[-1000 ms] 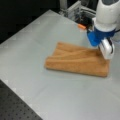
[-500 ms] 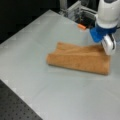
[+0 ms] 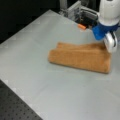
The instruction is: Folding a towel twice
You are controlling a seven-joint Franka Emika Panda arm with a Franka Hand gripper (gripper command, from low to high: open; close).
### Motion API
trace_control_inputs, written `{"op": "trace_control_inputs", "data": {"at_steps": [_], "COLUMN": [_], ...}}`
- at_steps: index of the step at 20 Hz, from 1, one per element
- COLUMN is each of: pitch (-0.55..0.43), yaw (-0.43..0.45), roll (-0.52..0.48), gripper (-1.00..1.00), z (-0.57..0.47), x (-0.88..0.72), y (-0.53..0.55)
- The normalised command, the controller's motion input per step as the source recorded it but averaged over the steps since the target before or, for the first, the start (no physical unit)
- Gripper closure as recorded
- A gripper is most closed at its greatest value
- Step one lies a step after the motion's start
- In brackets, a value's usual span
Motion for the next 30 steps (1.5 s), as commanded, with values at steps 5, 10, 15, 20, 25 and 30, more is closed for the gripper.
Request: {"op": "trace_control_inputs", "data": {"at_steps": [5,10,15,20,25,30], "pitch": [-0.238,-0.248,-0.207,-0.122,-0.022,0.039], "yaw": [-0.007,-0.025,-0.010,0.002,0.088,0.132], "roll": [0.110,0.091,0.089,0.103,0.054,0.010], "gripper": [-1.00,-1.00,-1.00,-1.00,-1.00,-1.00], "z": [-0.29,-0.27,-0.17,0.04,0.27,0.20], "x": [-0.21,-0.20,-0.27,-0.34,-0.16,0.19], "y": [0.04,0.02,0.02,0.08,0.15,0.18]}}
